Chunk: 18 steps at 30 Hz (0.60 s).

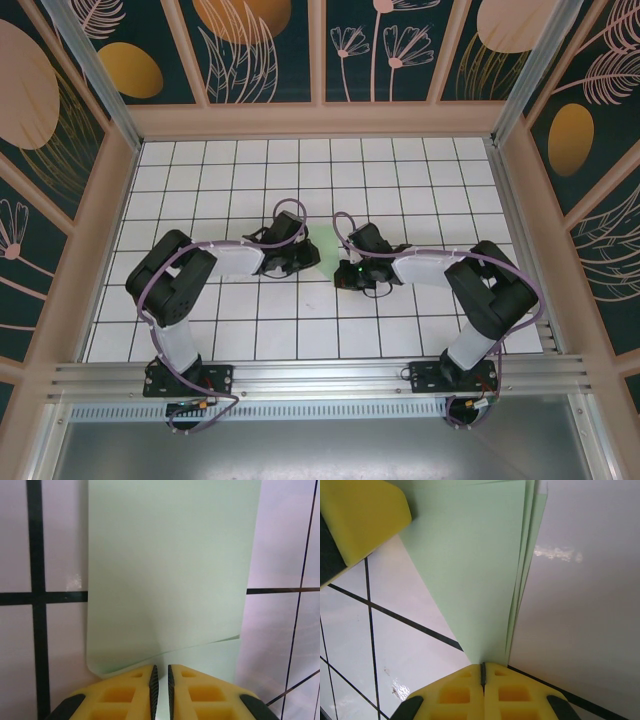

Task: Fold a paper plane with a square sheet of paper (fold left side to right side)
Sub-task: Third fold the triangle at the center of the table.

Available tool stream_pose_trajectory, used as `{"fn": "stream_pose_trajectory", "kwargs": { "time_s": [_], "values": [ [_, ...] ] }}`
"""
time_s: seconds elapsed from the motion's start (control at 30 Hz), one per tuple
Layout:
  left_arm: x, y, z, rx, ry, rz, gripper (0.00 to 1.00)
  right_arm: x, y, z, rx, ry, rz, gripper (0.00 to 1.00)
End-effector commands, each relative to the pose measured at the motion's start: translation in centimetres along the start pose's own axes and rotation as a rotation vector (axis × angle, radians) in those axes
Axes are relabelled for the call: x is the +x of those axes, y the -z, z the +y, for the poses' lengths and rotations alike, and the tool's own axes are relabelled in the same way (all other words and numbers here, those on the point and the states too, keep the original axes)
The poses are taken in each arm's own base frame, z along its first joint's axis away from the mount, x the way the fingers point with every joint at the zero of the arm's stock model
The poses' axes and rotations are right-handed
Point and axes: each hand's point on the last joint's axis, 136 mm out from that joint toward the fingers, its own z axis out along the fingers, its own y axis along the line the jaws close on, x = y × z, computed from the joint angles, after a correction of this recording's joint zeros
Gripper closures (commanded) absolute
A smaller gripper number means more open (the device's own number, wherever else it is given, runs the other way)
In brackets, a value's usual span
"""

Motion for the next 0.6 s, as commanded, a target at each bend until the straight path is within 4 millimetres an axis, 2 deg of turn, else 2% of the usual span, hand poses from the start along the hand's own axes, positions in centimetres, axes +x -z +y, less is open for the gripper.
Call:
{"fn": "stream_pose_trajectory", "kwargs": {
  "time_s": [0.0, 0.2, 0.3, 0.57],
  "values": [
    [-1.1, -0.2, 3.8, -0.126, 0.003, -0.041, 0.81, 7.3, -0.9, -6.9, 0.26, -0.085, 0.226, 0.96],
    [-1.3, -0.3, 5.9, -0.166, 0.007, -0.042, 0.81, 7.4, -0.9, -7.0, 0.261, -0.084, 0.228, 0.96],
    [-2.1, -0.2, 6.4, -0.177, 0.01, -0.051, 0.8, 7.4, -0.8, -6.8, 0.254, -0.078, 0.23, 0.96],
    [-4.1, 0.3, 6.6, -0.188, 0.002, -0.068, 0.77, 7.7, -0.7, -6.5, 0.233, -0.075, 0.217, 0.96]
  ]
}}
